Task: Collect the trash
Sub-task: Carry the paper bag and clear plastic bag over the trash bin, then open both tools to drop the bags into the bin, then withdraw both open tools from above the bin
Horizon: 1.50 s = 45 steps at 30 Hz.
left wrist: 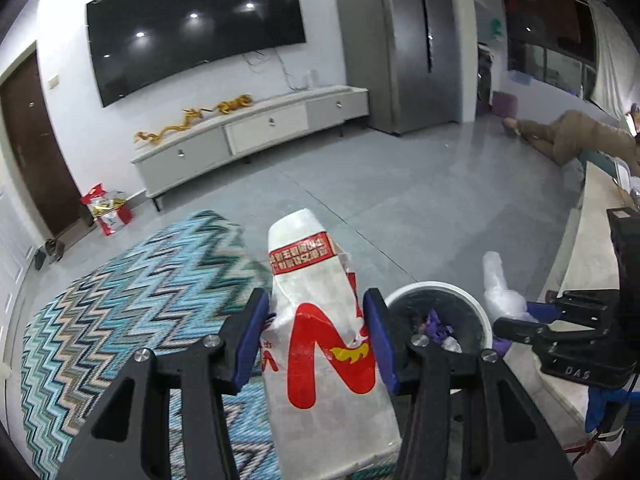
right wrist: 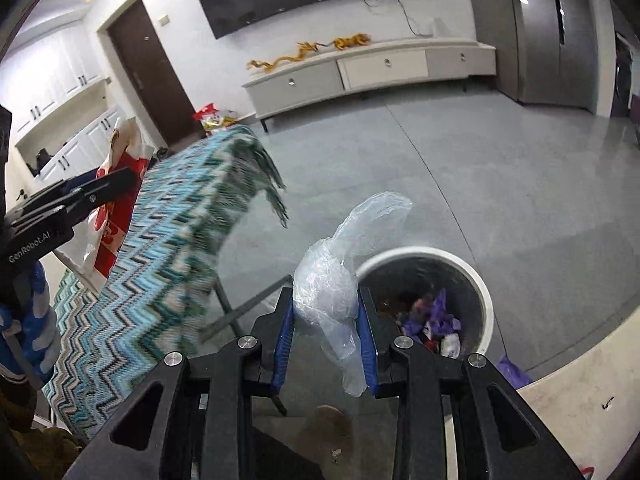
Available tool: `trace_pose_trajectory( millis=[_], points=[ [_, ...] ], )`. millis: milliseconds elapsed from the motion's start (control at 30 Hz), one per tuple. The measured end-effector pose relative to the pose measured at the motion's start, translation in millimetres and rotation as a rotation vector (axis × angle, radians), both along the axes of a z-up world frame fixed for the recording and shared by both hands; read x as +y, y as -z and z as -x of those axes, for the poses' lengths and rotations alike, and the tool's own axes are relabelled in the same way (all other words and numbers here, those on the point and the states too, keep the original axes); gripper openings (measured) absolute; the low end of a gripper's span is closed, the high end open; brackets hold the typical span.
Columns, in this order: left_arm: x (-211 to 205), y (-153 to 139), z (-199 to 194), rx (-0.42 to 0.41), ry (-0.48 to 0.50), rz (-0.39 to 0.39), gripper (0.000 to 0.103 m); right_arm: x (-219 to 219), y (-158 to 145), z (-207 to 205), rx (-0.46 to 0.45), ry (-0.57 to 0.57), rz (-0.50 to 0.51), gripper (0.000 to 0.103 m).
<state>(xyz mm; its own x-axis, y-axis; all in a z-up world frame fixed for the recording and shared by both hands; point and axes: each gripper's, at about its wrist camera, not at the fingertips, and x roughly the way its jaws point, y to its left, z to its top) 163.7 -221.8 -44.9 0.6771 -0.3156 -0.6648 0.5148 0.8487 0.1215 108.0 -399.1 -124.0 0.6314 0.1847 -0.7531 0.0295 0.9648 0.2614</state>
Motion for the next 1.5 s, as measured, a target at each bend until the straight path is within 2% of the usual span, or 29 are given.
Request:
trace_pose_trajectory(
  millis=[200, 367, 500, 700, 933, 1000, 1133, 1233, 1500],
  points=[
    [-47, 23, -16, 0.053, 0.055, -0.031, 0.047, -21, 23, -18, 0.065, 0.022, -0.005, 0.030],
    [-82, 53, -40, 0.157, 0.077, -0.038, 0.047, -37, 44, -38, 0.132, 0.030, -0.011, 0.030],
    [-103, 73, -53, 0.197, 0.085, -0.054, 0.047, -48, 60, -51, 0.177, 0.033, -0.013, 0.030],
    [-123, 97, -66, 0.244, 0.086, -0.063, 0.047, -54, 80, -68, 0.240, 0.026, 0.012, 0.030],
    [-133, 115, -79, 0.300, 0.086, -0.036, 0.048, -62, 96, -78, 0.284, 0.043, 0.028, 0.033],
    [-136, 118, -81, 0.313, 0.091, -0.022, 0.048, -65, 101, -79, 0.293, 0.051, 0.037, 0.033],
    [-140, 121, -83, 0.340, 0.107, 0.012, 0.048, -71, 107, -80, 0.311, 0.077, 0.054, 0.045],
    [-142, 119, -81, 0.347, 0.119, 0.039, 0.048, -72, 105, -78, 0.312, 0.090, 0.061, 0.048],
    [-133, 93, -65, 0.287, 0.128, 0.070, 0.049, -68, 80, -58, 0.254, 0.121, 0.081, 0.049]
  ],
)
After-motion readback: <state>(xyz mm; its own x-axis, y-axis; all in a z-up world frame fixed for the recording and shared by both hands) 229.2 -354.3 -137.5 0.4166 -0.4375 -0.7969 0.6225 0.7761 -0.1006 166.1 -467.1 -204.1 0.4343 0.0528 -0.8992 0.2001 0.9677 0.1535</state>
